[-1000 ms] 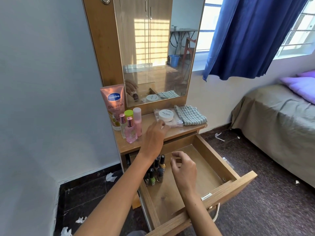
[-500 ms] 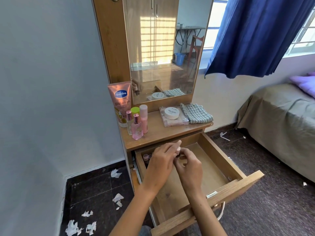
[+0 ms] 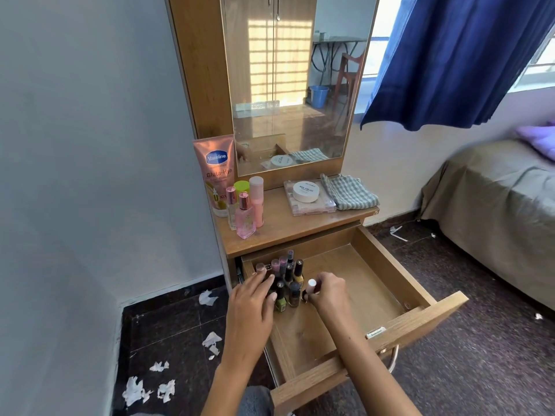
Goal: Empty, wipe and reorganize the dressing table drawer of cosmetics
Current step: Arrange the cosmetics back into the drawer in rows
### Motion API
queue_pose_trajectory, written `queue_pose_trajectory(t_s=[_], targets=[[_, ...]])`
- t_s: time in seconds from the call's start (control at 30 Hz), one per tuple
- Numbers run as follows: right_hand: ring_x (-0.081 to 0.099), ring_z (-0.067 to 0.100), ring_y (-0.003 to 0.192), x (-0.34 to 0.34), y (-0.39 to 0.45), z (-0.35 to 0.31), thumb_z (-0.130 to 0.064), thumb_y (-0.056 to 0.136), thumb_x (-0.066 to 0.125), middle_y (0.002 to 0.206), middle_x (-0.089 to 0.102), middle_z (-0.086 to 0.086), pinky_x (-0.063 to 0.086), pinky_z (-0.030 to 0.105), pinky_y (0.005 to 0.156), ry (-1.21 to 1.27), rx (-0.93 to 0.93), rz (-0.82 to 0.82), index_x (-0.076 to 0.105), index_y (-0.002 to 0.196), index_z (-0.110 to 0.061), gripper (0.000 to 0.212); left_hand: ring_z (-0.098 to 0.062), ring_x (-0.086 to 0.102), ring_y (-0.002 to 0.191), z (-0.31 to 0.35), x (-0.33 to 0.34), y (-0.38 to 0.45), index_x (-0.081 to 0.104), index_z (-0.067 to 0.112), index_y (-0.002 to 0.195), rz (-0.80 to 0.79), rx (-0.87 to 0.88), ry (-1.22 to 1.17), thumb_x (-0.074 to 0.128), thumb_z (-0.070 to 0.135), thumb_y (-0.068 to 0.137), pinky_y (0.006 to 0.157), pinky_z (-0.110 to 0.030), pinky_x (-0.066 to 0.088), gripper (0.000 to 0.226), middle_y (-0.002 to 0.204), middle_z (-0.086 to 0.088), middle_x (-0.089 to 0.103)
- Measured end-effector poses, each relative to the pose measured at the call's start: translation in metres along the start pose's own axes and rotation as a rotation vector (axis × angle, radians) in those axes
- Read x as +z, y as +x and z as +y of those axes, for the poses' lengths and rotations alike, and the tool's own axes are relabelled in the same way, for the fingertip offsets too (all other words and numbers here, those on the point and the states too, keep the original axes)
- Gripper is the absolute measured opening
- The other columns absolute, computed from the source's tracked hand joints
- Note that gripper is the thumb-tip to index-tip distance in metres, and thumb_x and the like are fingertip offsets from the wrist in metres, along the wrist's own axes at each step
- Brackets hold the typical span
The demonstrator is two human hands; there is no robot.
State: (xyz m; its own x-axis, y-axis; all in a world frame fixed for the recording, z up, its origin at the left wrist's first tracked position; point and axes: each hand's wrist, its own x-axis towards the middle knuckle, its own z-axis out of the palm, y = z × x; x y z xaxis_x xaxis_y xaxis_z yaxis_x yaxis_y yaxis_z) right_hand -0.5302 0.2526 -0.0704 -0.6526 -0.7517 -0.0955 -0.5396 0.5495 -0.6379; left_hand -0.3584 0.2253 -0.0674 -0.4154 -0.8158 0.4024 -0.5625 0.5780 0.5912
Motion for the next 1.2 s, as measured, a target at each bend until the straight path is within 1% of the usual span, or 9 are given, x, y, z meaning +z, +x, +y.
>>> queue_pose_trajectory(t_s=[0.1, 0.27, 0.5, 0.63, 0.7, 0.77, 0.83, 0.97, 1.2], targets=[[0.059, 0.018, 0.075, 0.000, 0.001, 0.000, -0.002, 0.078, 0.070, 0.081, 0.063, 0.001, 0.045, 0.028, 0.062, 0.029, -0.025, -0.032, 0.061, 0.073, -0.017, 0.018, -0.010, 0.041, 0.131, 0.002, -0.001, -0.002, 0.057, 0.021, 0.128, 0.004, -0.009, -0.004, 0.058, 0.020, 0.094, 0.109, -0.043, 0.034, 0.035, 0.139, 0.002, 0.050], [0.062, 0.021, 0.082, 0.002, 0.004, 0.001, 0.000, 0.071, 0.074, 0.089, 0.069, 0.007, 0.048, 0.031, 0.068, 0.021, -0.050, -0.066, 0.067, 0.080, -0.014, 0.017, -0.011, 0.042, 0.131, 0.005, -0.004, -0.002, 0.057, 0.020, 0.128, 0.013, -0.012, -0.005, 0.058, 0.018, 0.093, 0.108, -0.046, 0.035, 0.035, 0.139, 0.002, 0.050], [0.060, 0.020, 0.078, 0.003, 0.001, 0.000, 0.004, 0.080, 0.057, 0.081, 0.060, 0.002, 0.043, 0.026, 0.065, 0.015, -0.077, -0.113, 0.067, 0.104, -0.014, 0.031, -0.012, 0.043, 0.130, 0.008, -0.005, -0.005, 0.058, 0.019, 0.127, 0.012, -0.014, 0.002, 0.059, 0.017, 0.092, 0.108, -0.046, 0.035, 0.035, 0.138, 0.001, 0.051], [0.056, 0.020, 0.074, 0.004, -0.002, 0.002, 0.004, 0.078, 0.051, 0.075, 0.056, -0.002, 0.044, 0.028, 0.065, -0.004, -0.057, -0.127, 0.071, 0.094, -0.017, 0.034, -0.012, 0.044, 0.129, 0.010, -0.005, -0.006, 0.059, 0.019, 0.127, 0.017, 0.002, 0.017, 0.060, 0.016, 0.092, 0.110, -0.042, 0.033, 0.035, 0.138, 0.001, 0.052], [0.056, 0.020, 0.075, 0.004, -0.002, 0.003, 0.003, 0.079, 0.051, 0.077, 0.057, 0.000, 0.043, 0.027, 0.066, -0.002, -0.037, -0.126, 0.069, 0.091, -0.016, 0.030, -0.011, 0.043, 0.129, 0.011, -0.005, -0.006, 0.059, 0.019, 0.127, 0.010, 0.010, 0.031, 0.060, 0.016, 0.092, 0.111, -0.037, 0.029, 0.035, 0.138, 0.001, 0.051], [0.060, 0.023, 0.079, 0.005, 0.000, 0.002, 0.003, 0.078, 0.054, 0.084, 0.062, 0.005, 0.049, 0.031, 0.069, -0.005, -0.007, -0.124, 0.067, 0.089, -0.015, 0.025, -0.011, 0.043, 0.130, 0.010, -0.004, -0.007, 0.059, 0.019, 0.127, 0.003, 0.013, 0.041, 0.060, 0.016, 0.092, 0.111, -0.035, 0.027, 0.035, 0.139, 0.001, 0.050], [0.062, 0.026, 0.083, 0.005, 0.002, 0.001, 0.000, 0.078, 0.059, 0.090, 0.064, 0.008, 0.051, 0.033, 0.071, -0.027, 0.017, -0.130, 0.066, 0.090, -0.013, 0.019, -0.012, 0.043, 0.130, 0.008, -0.002, -0.007, 0.059, 0.019, 0.127, -0.004, 0.008, 0.044, 0.060, 0.015, 0.091, 0.111, -0.038, 0.029, 0.036, 0.139, 0.002, 0.050], [0.058, 0.025, 0.083, 0.005, 0.006, 0.001, -0.011, 0.083, 0.063, 0.096, 0.065, 0.010, 0.041, 0.028, 0.063, -0.062, 0.031, -0.122, 0.064, 0.097, -0.011, 0.014, -0.013, 0.043, 0.130, 0.005, 0.000, -0.007, 0.059, 0.019, 0.127, -0.013, -0.009, 0.049, 0.060, 0.015, 0.091, 0.109, -0.045, 0.033, 0.036, 0.139, 0.002, 0.049], [0.063, 0.027, 0.088, 0.004, 0.008, 0.002, -0.008, 0.079, 0.067, 0.097, 0.067, 0.012, 0.043, 0.030, 0.066, -0.081, 0.057, -0.138, 0.068, 0.095, -0.007, 0.016, -0.011, 0.041, 0.131, 0.008, 0.001, -0.007, 0.058, 0.019, 0.127, -0.013, -0.008, 0.049, 0.059, 0.016, 0.092, 0.111, -0.042, 0.031, 0.036, 0.139, 0.001, 0.050]])
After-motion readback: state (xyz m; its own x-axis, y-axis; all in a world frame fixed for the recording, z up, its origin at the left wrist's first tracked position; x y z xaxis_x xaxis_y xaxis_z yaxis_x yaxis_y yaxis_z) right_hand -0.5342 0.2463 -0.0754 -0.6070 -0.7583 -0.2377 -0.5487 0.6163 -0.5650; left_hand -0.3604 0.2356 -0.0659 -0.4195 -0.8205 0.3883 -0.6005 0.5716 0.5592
